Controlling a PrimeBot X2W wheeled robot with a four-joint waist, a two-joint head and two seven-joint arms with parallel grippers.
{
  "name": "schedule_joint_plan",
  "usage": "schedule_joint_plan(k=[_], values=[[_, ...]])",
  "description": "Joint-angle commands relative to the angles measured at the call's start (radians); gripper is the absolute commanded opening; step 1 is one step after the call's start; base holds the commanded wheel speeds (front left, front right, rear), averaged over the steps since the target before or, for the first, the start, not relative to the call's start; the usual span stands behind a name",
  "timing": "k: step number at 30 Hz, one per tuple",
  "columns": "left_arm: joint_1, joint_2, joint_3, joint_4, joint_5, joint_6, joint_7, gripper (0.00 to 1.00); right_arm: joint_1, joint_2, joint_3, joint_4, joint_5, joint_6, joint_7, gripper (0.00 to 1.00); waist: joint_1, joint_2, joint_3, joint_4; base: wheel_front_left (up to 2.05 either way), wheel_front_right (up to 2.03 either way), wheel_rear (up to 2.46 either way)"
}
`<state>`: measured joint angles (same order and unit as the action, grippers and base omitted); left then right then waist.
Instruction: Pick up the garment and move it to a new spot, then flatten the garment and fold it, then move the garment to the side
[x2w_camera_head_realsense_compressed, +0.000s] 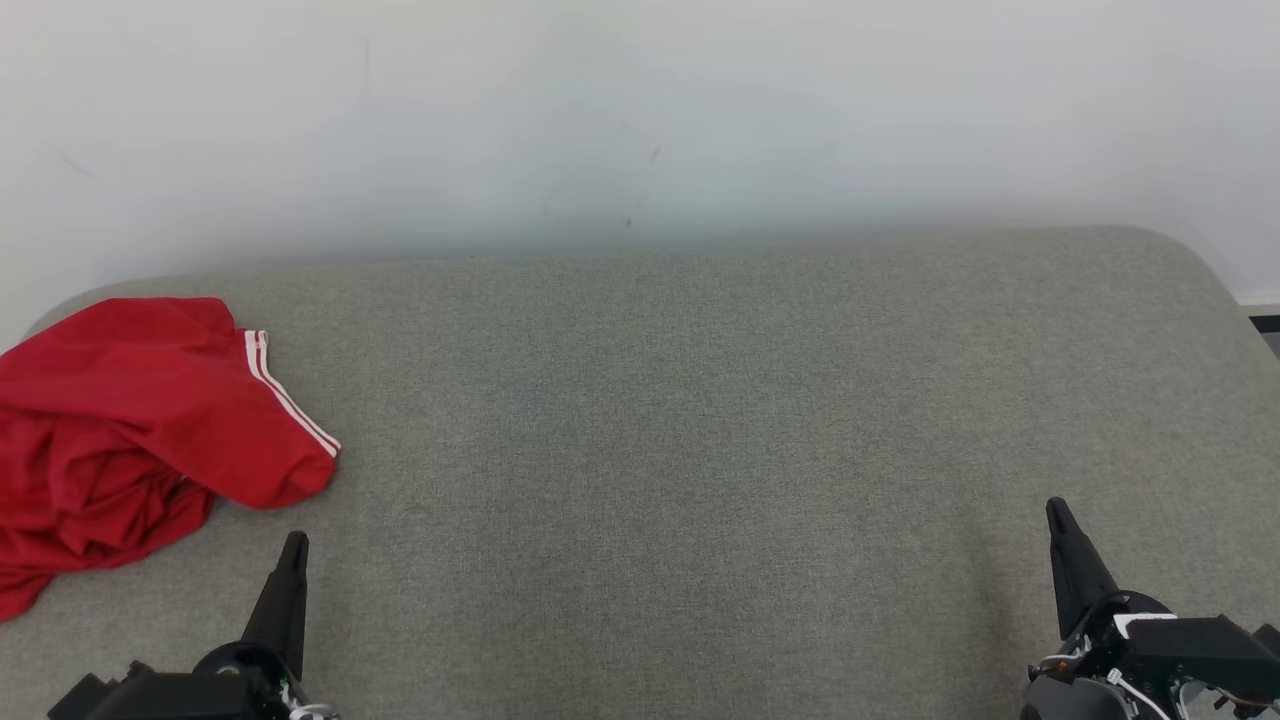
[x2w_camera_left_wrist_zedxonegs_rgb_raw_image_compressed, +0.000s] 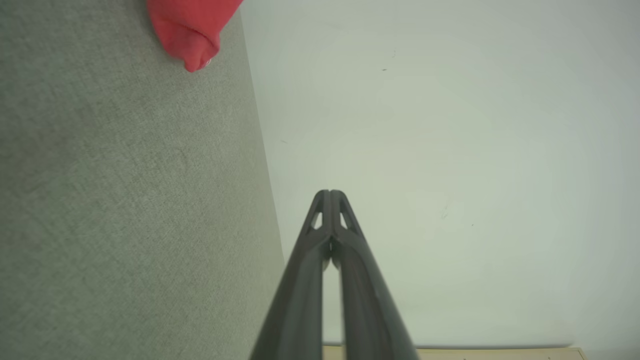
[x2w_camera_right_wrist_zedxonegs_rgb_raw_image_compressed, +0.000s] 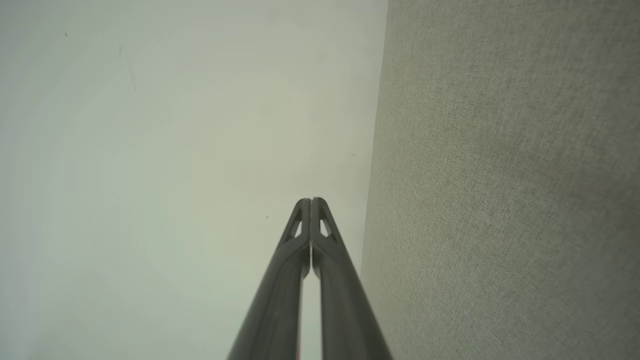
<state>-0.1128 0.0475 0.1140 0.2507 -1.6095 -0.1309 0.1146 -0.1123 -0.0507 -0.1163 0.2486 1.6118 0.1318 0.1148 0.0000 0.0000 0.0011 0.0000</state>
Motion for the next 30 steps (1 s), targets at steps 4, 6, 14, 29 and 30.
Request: schedule_joint_plan(k=[4,6,14,29,30], values=[[0.002,-0.002,-0.001,0.007,0.000,0.000,-0.001,1.00,0.003,0.001,0.001,0.007,0.000,0.000,-0.001,1.00,0.0000,-0.0001,0.000,0.000,0.00,0.00,0.00],[0.018,-0.007,-0.004,0.024,0.000,0.000,-0.001,1.00,0.019,0.002,0.003,0.026,0.000,0.000,-0.002,1.00,0.0000,0.0000,0.000,0.000,0.00,0.00,0.00],[0.035,-0.007,-0.024,0.024,0.010,0.000,-0.036,1.00,0.024,0.002,0.041,0.033,-0.018,0.000,-0.036,1.00,0.0000,0.0000,-0.009,-0.003,0.00,0.00,0.00],[0.060,-0.004,-0.051,0.007,0.166,0.027,-0.105,1.00,0.018,0.002,0.079,0.066,-0.247,0.000,-0.106,1.00,0.0000,0.0000,-0.029,-0.005,0.00,0.00,0.00],[0.062,-0.004,-0.052,0.004,0.183,0.029,-0.110,1.00,0.017,0.002,0.080,0.067,-0.268,0.000,-0.110,1.00,0.0000,0.0000,-0.030,-0.005,0.00,0.00,0.00]])
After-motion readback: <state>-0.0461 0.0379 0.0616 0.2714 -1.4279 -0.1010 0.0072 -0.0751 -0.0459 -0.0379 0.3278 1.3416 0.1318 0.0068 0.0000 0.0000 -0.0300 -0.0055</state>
